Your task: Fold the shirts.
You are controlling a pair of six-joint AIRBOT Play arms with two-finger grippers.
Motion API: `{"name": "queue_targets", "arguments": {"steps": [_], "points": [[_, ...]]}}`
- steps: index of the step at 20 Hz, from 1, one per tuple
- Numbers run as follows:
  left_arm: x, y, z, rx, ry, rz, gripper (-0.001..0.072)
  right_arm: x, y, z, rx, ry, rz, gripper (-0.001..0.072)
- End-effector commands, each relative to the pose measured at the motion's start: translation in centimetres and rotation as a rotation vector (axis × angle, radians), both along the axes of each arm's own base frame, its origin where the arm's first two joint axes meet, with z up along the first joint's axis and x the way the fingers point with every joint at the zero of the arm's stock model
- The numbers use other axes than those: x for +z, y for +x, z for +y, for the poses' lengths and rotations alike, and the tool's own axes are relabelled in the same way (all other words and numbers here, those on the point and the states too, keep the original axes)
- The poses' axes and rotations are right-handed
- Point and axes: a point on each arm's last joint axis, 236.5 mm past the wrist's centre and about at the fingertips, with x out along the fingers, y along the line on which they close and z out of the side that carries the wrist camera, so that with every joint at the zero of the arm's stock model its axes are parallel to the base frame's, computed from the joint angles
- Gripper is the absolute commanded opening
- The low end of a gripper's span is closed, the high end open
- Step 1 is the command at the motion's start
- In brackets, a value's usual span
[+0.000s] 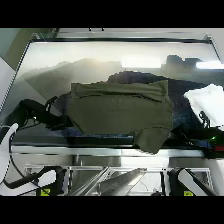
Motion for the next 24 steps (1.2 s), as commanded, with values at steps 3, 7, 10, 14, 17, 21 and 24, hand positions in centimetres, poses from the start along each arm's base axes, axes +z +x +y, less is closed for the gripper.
{"name": "queue_targets", "arguments": {"steps": [3, 7, 10, 14, 17, 21, 24], "points": [[-0.2, -0.2, -0.1, 0.027, 0.029, -0.113, 0.0585, -2.6, -1.3, 3.3, -0.04, 0.105, 0.026, 0.0429], [-0.4, -0.5, -0.2, 0.022, 0.023, -0.098, 0.0585, -2.9, -0.8, 6.4, 0.048, 0.198, 0.001, 0.0428], [-1.4, -1.1, -0.4, 0.005, 0.006, -0.05, 0.0585, -2.1, -0.8, 7.9, 0.083, 0.249, -0.009, 0.0428], [-2.5, -0.5, -2.1, -0.003, -0.089, -0.044, 0.0585, -1.7, -1.5, 9.7, 0.156, 0.275, -0.003, 0.0428], [-3.7, 0.8, -1.5, 0.008, -0.064, -0.077, 0.0585, -1.6, -1.6, 10.1, 0.171, 0.281, -0.003, 0.0428], [-3.2, 2.0, -2.3, -0.008, -0.103, -0.149, 0.0584, -1.6, -1.5, 10.1, 0.174, 0.275, -0.01, 0.0428], [-2.7, 2.6, -2.9, -0.019, -0.135, -0.187, 0.0582, -1.8, -1.4, 9.9, 0.177, 0.264, -0.02, 0.0428]]}}
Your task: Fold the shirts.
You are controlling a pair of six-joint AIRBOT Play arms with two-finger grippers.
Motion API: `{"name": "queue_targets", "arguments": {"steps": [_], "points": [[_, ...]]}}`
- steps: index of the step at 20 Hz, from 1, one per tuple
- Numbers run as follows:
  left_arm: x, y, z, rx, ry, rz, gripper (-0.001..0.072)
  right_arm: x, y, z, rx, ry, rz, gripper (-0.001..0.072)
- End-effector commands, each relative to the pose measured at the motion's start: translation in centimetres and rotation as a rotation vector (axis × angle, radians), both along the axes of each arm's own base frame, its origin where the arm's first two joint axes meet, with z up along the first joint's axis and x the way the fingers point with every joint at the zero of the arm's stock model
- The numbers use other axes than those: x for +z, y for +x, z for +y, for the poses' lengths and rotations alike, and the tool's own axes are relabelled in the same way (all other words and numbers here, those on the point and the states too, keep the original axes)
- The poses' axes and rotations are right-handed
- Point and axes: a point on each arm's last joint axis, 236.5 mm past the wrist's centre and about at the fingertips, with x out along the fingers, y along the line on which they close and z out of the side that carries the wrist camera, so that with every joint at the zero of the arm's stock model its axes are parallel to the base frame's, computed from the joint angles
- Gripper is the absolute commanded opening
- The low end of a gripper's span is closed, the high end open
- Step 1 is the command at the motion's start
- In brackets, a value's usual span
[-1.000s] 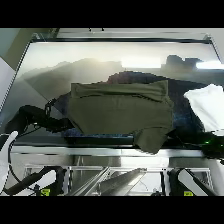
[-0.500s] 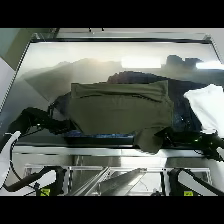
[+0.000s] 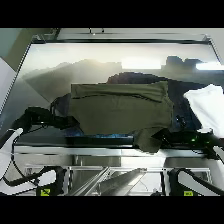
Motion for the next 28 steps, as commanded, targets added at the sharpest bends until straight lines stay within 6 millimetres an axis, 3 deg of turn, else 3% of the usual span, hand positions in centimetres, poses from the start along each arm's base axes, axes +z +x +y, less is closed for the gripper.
{"name": "queue_targets", "arguments": {"steps": [1, 2, 3, 4, 7, 10, 11, 12, 15, 17, 19, 21, 23, 25, 28], "points": [[0.3, 0.7, -0.5, -0.019, -0.024, -0.046, 0.0494, 0.0, 0.2, 0.0, 0.0, -0.002, -0.012, 0.0428], [0.3, 0.6, -0.5, -0.023, -0.026, -0.046, 0.0214, 0.0, 0.2, 0.0, 0.0, -0.002, -0.012, 0.0428], [0.3, 0.5, -0.7, -0.037, -0.029, -0.051, 0.005, 0.0, 0.2, 0.0, 0.0, -0.002, -0.013, 0.0428], [0.2, 0.3, -0.9, -0.044, -0.028, -0.049, 0.0013, 0.0, 0.2, 0.0, 0.0, -0.002, -0.012, 0.0428], [0.0, -0.7, -1.6, -0.064, -0.042, -0.023, 0.0012, 0.0, 0.2, 0.0, 0.0, -0.001, -0.012, 0.0428], [1.9, -1.0, -1.6, -0.052, -0.063, -0.03, 0.0012, 0.9, 0.4, 0.6, -0.006, 0.043, -0.013, 0.0424], [2.8, -0.5, -0.9, -0.017, -0.051, -0.055, 0.0012, 1.5, 0.4, 1.0, -0.001, 0.072, -0.017, 0.0283], [3.7, -0.1, -0.1, 0.023, -0.04, -0.077, 0.0012, 2.4, 0.4, 1.4, 0.02, 0.099, -0.037, 0.0023], [6.2, -0.1, 1.9, 0.091, -0.046, -0.12, 0.0012, 4.4, 0.7, 1.7, 0.033, 0.121, -0.07, 0.0021], [7.0, -0.6, 2.5, 0.117, -0.061, -0.114, 0.0012, 6.3, 1.9, 1.2, 0.036, 0.099, -0.136, 0.0021], [8.0, 0.0, 3.0, 0.152, -0.056, -0.133, 0.0012, 10.0, 4.8, 0.8, 0.02, 0.103, -0.252, 0.0021], [9.8, 1.7, 3.5, 0.15, -0.045, -0.173, 0.0012, 14.3, 9.2, -0.2, -0.018, 0.1, -0.392, 0.0021], [11.0, 4.0, 3.6, 0.15, -0.042, -0.186, 0.0012, 16.4, 12.7, -0.8, -0.028, 0.081, -0.457, 0.0021], [11.4, 6.7, 3.1, 0.126, -0.046, -0.179, 0.0012, 16.3, 15.8, -0.5, -0.016, 0.07, -0.466, 0.0021], [10.9, 11.9, 3.3, 0.12, -0.04, -0.189, 0.0012, 13.5, 21.1, -0.3, -0.001, 0.039, -0.471, 0.0021]]}}
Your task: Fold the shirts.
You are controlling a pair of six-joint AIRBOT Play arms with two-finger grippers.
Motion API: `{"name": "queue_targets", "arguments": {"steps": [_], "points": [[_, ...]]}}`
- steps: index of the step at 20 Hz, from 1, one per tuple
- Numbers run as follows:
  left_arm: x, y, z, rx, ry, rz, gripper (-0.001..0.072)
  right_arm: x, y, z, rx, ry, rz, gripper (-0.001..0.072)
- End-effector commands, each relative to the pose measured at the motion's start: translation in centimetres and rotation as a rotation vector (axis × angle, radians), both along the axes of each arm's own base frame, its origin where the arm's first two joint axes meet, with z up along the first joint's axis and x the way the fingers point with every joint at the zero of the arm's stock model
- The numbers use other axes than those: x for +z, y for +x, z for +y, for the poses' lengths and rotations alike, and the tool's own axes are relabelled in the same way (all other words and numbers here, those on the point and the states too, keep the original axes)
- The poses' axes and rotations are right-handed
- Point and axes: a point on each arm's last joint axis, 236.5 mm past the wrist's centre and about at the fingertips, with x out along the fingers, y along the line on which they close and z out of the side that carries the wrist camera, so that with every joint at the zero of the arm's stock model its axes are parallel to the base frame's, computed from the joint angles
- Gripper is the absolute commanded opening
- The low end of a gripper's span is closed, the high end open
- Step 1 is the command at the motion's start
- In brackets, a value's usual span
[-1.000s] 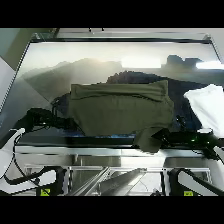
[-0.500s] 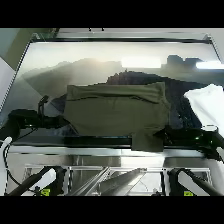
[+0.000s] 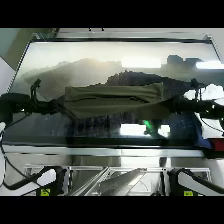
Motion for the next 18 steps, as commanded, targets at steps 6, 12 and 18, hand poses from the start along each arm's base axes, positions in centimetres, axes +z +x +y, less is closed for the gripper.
{"name": "queue_targets", "arguments": {"steps": [6, 12, 18], "points": [[-5.6, 12.3, 2.2, 0.057, 0.01, 0.019, 0.0013, -8.7, 12.3, 0.8, 0.04, -0.105, -0.085, 0.0022], [-9.7, 14.7, 0.7, -0.015, -0.017, 0.079, 0.0013, -11.1, 13.7, 0.3, 0.066, -0.148, -0.15, 0.0023], [-4.2, 17.5, 2.4, -0.021, -0.023, 0.005, 0.0693, -10.5, 13.8, -0.2, 0.115, -0.2, -0.183, 0.0424]]}}
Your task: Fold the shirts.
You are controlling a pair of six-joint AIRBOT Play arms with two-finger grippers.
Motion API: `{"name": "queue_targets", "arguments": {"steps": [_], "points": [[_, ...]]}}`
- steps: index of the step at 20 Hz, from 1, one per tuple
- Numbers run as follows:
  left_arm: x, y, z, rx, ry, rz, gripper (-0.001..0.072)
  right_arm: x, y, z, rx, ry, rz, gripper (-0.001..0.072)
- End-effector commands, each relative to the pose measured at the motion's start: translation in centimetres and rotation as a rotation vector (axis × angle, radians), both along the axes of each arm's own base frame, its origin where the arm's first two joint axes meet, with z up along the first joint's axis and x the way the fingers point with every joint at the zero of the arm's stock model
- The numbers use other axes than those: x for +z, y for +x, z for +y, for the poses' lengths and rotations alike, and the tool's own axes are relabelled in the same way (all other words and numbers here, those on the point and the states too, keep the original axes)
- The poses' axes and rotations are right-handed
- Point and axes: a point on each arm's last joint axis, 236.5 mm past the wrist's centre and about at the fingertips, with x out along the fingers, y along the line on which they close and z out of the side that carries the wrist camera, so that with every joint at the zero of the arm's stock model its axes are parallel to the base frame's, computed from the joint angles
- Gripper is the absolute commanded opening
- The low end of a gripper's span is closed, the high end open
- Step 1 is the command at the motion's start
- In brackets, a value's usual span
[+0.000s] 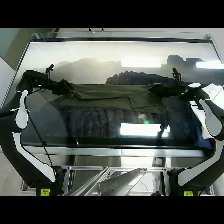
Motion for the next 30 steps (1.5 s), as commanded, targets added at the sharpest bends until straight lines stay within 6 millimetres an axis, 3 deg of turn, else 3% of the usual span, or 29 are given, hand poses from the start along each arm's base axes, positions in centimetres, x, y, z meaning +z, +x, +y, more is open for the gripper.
{"name": "queue_targets", "arguments": {"steps": [1, 2, 4, 6, 7, 10, 11, 13, 15, 16, 17, 18, 19, 21, 23, 27, 29, 30], "points": [[3.6, 1.5, 1.4, 0.014, -0.007, -0.034, 0.0692, 0.7, -0.2, -0.9, 0.064, -0.081, -0.025, 0.0428], [4.8, 1.8, 2.3, 0.031, 0.001, -0.036, 0.0692, 1.1, -0.4, -2.1, 0.084, -0.144, -0.023, 0.0443], [6.8, 1.4, 4.2, 0.046, 0.031, -0.021, 0.0692, 1.3, -0.3, -6.2, 0.05, -0.299, 0.014, 0.07], [8.7, 0.6, 4.5, 0.02, 0.023, -0.009, 0.0692, 0.6, -0.6, -8.9, -0.043, -0.314, 0.11, 0.07], [9.4, 0.1, 4.3, 0.0, 0.022, -0.003, 0.0692, -0.1, -1.1, -9.2, -0.054, -0.288, 0.153, 0.07], [10.3, -0.4, 3.9, 0.007, 0.024, -0.018, 0.0668, -2.5, -3.1, -7.6, 0.005, -0.211, 0.267, 0.07], [10.3, -0.7, 3.7, -0.003, 0.026, -0.017, 0.051, -2.7, -3.4, -6.5, 0.037, -0.174, 0.27, 0.0699], [10.5, -1.4, 2.6, -0.04, 0.019, -0.019, 0.0017, -2.1, -3.2, -3.5, 0.088, -0.064, 0.243, 0.0699], [10.4, -1.7, 0.7, -0.088, 0.02, -0.024, 0.0013, -1.8, -2.7, -1.2, 0.102, 0.001, 0.231, 0.0696], [10.3, -1.7, -0.8, -0.114, 0.02, -0.028, 0.0013, -1.8, -2.7, -0.4, 0.111, 0.014, 0.228, 0.0676], [10.0, -1.5, -2.4, -0.136, 0.022, -0.033, 0.0013, -2.0, -2.4, 0.1, 0.112, 0.019, 0.219, 0.0489], [9.7, -1.3, -4.4, -0.159, 0.022, -0.042, 0.0013, -2.1, -2.1, 0.2, 0.107, 0.008, 0.204, 0.0145], [9.3, -1.0, -6.3, -0.175, 0.025, -0.056, 0.0013, -2.0, -1.7, 0.1, 0.105, 0.004, 0.187, 0.0021], [7.9, -1.0, -10.8, -0.214, 0.029, -0.073, 0.0013, -0.6, -1.1, 0.0, 0.108, 0.004, 0.154, 0.0021], [6.0, -1.7, -16.1, -0.263, 0.032, -0.085, 0.0013, 2.6, -0.5, 0.0, 0.126, -0.004, 0.088, 0.0021], [1.0, -4.2, -27.1, -0.347, 0.032, -0.067, 0.0013, 14.2, -1.9, 2.3, 0.243, 0.082, -0.08, 0.0021], [-0.6, -5.3, -31.9, -0.427, 0.029, -0.077, 0.0013, 18.4, -3.6, 3.5, 0.291, 0.12, -0.13, 0.0021], [-0.9, -5.3, -33.7, -0.439, 0.022, -0.085, 0.0013, 19.5, -4.3, 4.1, 0.312, 0.119, -0.146, 0.0021]]}}
